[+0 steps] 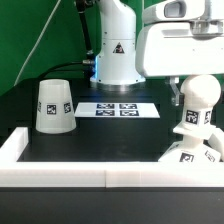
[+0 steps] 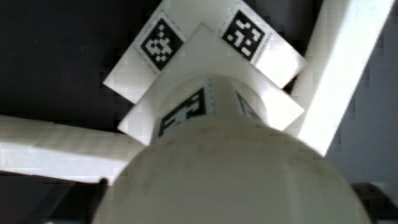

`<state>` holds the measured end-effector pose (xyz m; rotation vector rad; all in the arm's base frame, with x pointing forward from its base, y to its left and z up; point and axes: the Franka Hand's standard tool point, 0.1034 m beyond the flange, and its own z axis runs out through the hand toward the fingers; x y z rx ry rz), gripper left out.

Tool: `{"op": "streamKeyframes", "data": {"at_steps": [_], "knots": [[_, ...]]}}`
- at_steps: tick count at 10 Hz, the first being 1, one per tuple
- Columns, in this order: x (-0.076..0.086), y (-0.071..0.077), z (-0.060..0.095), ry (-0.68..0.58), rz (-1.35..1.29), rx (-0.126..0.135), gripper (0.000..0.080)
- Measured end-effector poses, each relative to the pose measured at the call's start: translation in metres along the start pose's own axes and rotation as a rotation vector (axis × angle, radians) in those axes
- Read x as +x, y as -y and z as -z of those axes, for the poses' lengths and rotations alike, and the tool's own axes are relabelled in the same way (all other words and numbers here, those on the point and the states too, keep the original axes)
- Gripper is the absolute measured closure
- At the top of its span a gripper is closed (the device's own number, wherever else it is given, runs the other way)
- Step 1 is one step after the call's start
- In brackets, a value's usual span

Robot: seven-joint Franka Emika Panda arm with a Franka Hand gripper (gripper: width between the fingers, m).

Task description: Assemble lamp

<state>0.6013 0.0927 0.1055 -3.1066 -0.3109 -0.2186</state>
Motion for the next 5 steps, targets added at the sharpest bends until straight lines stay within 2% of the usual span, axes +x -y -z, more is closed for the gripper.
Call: {"op": "streamKeyframes", "data": {"at_steps": [1, 3, 5], "knots": [[0.000, 0.000, 0.000, 0.000, 0.005, 0.000, 0.0119], [-0.009, -0.005, 0.007, 0.000, 0.050, -0.002, 0.0103], [-0.030, -0.001, 0.013, 0.010, 0.044, -0.002, 0.0101]]}}
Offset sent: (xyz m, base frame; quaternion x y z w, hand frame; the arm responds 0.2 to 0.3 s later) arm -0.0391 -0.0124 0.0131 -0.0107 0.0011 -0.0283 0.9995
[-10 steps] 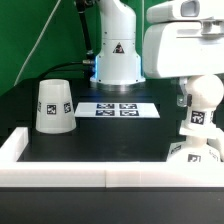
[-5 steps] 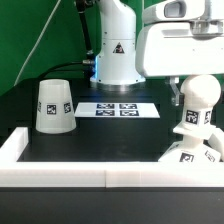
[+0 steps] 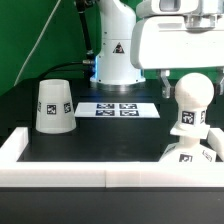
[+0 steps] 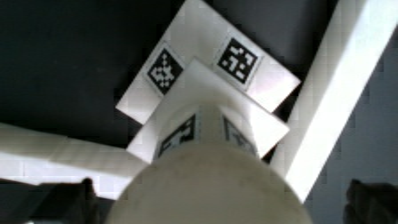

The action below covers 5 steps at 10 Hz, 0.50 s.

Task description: Assemble lamp

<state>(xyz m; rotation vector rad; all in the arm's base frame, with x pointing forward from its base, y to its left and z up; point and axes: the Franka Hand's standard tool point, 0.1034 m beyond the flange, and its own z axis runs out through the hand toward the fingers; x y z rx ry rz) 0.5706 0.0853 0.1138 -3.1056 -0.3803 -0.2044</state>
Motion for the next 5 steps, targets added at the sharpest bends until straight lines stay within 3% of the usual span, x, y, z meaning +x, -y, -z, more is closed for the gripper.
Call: {"op": "streamKeyframes", "data": {"at_steps": [3, 5], "knots": [[-0.031, 0.000, 0.000, 0.017, -0.013, -0.001, 0.0101], [-0.034, -0.004, -0.001, 0.021, -0.009, -0.003, 0.0101]]}}
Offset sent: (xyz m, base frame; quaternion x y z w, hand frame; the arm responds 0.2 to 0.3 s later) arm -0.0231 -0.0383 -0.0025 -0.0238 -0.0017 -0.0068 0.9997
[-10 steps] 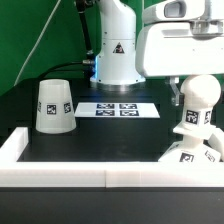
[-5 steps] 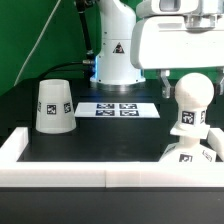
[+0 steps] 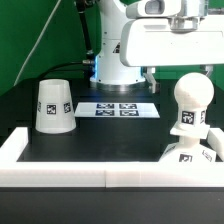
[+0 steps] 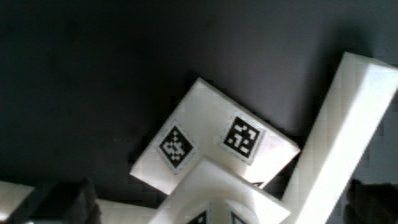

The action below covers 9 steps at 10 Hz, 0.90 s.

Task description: Assemble lamp

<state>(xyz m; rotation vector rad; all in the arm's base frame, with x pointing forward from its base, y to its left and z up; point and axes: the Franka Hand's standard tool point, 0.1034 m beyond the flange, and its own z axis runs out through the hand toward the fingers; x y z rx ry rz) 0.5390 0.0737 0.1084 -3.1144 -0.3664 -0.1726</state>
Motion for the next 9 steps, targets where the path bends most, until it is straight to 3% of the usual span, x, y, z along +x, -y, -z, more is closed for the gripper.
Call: {"op": "streamKeyframes", "data": {"at_steps": [3, 4, 6, 9], "knots": [[-0.001, -0.001, -0.001, 0.002, 0.000, 0.000, 0.0101], [-0.011, -0.010, -0.003, 0.010, -0.019, -0.004, 0.0101], [-0.041, -0.037, -0.001, 0.041, -0.101, -0.003, 0.0101], [-0.066, -0.087, 0.008, 0.057, -0.167, -0.016, 0.0101]]}}
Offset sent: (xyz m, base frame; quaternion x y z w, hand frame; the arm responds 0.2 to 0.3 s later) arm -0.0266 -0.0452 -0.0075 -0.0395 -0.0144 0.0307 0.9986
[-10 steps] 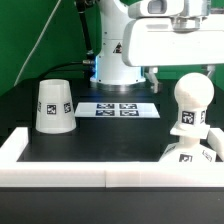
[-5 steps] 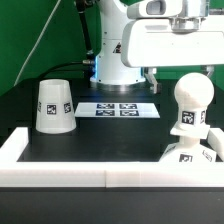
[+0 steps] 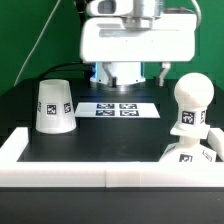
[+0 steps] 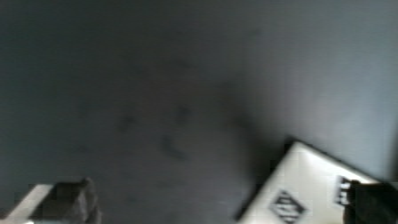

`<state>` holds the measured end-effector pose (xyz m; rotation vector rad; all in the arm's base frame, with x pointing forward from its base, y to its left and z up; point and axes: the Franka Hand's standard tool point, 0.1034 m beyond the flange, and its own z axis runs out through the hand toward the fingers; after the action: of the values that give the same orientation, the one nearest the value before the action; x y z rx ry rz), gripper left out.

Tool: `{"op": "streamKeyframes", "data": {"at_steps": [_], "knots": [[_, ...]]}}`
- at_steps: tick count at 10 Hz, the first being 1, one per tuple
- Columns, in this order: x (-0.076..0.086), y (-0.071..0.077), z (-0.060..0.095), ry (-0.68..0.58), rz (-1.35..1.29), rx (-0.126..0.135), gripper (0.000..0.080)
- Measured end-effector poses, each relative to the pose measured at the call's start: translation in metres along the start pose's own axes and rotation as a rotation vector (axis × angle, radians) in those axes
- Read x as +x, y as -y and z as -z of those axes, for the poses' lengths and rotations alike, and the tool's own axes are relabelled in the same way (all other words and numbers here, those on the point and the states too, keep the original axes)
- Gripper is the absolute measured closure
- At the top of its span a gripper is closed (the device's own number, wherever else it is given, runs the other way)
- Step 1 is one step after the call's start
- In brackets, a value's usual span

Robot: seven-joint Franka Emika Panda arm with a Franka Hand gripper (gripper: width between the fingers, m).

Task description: Assemble lamp

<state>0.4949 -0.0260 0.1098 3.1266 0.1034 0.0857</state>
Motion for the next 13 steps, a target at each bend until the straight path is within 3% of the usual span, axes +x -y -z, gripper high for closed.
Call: {"op": "streamKeyframes", "data": {"at_steps": [1, 6, 10, 13], "knots": [[-0.003, -0.012, 0.000, 0.001, -0.009, -0.003, 0.0101], [-0.004, -0.010, -0.001, 0.008, -0.006, -0.002, 0.0101], [-0.049, -0.053, 0.015, 0.046, -0.046, 0.005, 0.0101], [-0.081, -0.078, 0.008, 0.061, -0.046, 0.016, 0.0101]]}}
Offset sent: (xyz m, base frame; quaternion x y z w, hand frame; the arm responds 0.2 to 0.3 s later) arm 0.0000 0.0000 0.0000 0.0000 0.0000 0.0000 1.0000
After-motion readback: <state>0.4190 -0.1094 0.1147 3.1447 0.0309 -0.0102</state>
